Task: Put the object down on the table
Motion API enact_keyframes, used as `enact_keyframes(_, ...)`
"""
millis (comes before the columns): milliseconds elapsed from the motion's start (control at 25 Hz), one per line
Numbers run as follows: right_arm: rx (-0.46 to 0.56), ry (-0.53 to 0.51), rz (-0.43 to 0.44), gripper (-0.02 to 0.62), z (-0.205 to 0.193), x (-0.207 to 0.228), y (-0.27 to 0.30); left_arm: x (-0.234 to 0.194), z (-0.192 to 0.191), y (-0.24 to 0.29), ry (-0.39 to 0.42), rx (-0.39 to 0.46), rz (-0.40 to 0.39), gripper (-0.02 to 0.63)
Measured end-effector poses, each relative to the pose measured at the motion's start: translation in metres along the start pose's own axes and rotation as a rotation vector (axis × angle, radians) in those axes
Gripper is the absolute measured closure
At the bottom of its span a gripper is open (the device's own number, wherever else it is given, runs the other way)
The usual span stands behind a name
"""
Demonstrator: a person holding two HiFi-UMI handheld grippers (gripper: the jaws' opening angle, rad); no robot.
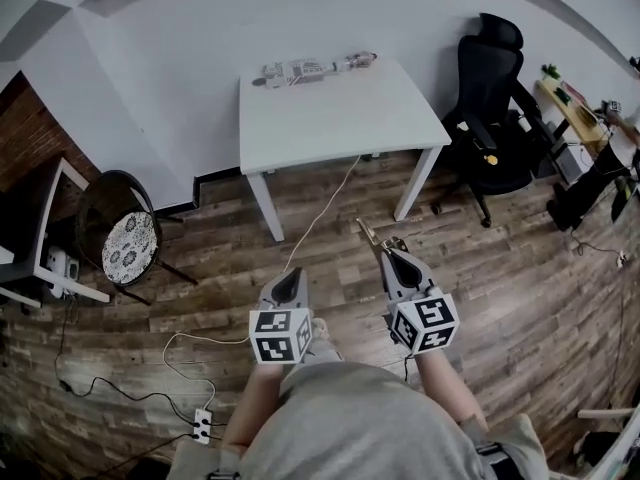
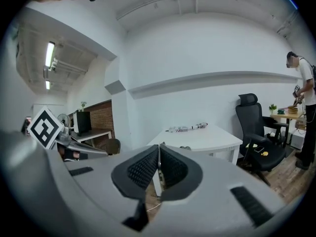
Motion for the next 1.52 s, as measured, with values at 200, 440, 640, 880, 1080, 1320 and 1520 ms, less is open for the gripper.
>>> enact_keyframes(200, 0.002, 0.001, -0.003, 0.586, 0.015, 0.007, 0.048, -0.031, 0.023, 0.034, 0.002, -0.004, 0.0, 0.595)
enact_keyframes(440, 0.0, 0.005, -0.016, 0.586, 0.028, 0.016, 0.099, -0.061, 0.044, 0.076, 0.007, -0.011, -0.02, 0.596)
enact_keyframes(640, 0.0, 0.006, -0.03, 0.586, 0.037, 0.028, 0.136, -0.081, 0.06, 0.11, 0.016, -0.014, -0.039, 0.596)
enact_keyframes(880, 0.001, 0.01, -0.04, 0.586, 0.046, 0.038, 0.175, -0.103, 0.075, 0.143, 0.02, -0.017, -0.053, 0.596)
enact_keyframes(1080, -0.002, 0.008, -0.047, 0.586, 0.052, 0.044, 0.208, -0.123, 0.086, 0.167, 0.024, -0.022, -0.059, 0.596)
enact_keyframes(1320, -0.002, 0.006, -0.052, 0.586, 0.055, 0.048, 0.24, -0.144, 0.092, 0.187, 0.024, -0.025, -0.06, 0.595)
enact_keyframes(1520, -0.008, 0.0, -0.061, 0.586, 0.059, 0.048, 0.259, -0.161, 0.095, 0.198, 0.012, -0.034, -0.056, 0.597)
Point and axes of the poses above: the fingertips, and each gripper's own axes: y forward along the fingers, x to its right, z out of its top, the point moved 5 cm from there along -y, backward along the fingers, and after that the axes turned 5 degrees about y, right-handed, at the moved point
